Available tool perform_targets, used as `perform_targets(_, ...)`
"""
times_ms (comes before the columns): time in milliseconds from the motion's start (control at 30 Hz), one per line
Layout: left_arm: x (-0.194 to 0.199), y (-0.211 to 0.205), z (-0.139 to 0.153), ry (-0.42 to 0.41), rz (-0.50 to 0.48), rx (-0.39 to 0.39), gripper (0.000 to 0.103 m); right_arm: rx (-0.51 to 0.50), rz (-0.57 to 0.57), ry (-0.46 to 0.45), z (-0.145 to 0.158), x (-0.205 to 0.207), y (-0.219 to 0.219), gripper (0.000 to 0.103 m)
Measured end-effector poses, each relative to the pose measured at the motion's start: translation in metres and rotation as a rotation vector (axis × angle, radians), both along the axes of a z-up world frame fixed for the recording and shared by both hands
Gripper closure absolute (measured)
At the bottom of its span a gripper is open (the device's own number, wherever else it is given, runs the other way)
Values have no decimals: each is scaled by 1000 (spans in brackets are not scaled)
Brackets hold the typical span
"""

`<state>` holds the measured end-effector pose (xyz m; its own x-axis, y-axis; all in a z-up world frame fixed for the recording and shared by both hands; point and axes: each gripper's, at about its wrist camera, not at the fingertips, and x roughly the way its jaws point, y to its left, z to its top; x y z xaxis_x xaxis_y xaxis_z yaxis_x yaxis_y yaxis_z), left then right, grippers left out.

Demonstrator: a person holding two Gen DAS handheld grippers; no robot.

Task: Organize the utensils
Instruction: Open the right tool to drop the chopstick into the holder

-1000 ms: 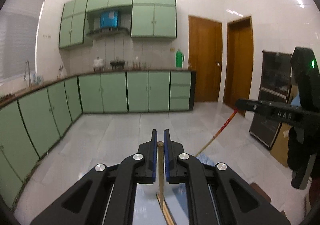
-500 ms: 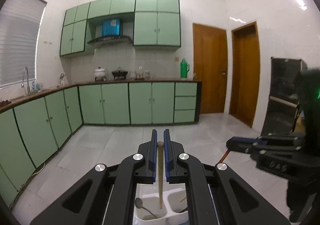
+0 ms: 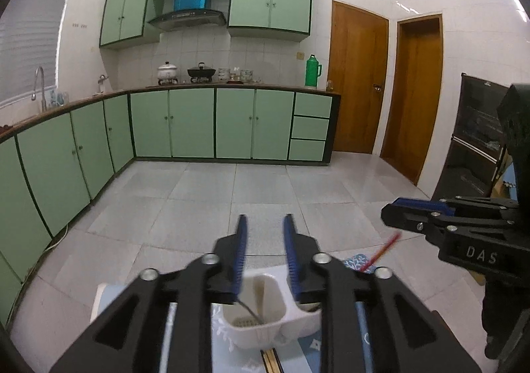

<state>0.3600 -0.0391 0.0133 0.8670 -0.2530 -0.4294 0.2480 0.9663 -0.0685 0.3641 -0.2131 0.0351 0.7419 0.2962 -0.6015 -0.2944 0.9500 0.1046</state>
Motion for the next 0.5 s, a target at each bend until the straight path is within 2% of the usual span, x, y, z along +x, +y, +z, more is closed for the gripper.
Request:
perform_targets(133,-28,11,7,-7,23,-11,57,6,-49,-43,6,-21,-16,54)
perform_targets(200,-45,16,6,1,23,-15,52,-4,-77,-63,7,-39,-23,41)
perform_targets(267,-63,20,2,1,39,-5,42,6,-94,-78,3,-60,-29,35)
perform_targets(333,-80,23,-5,1,47,6,38,11,-95,-83,-5,-79,-34,23)
perform_targets(367,-90,25,-11,5,56,11,34,7,-103,-90,-12,-93,-35,21)
perform_targets(433,-109,31,-27,23,76,6,32,11,-116,-93,-25,-113,-38,15)
perform_targets(500,-128,37,-49,52,100,13,30,41,-122,-71,-48,-137,-41,13)
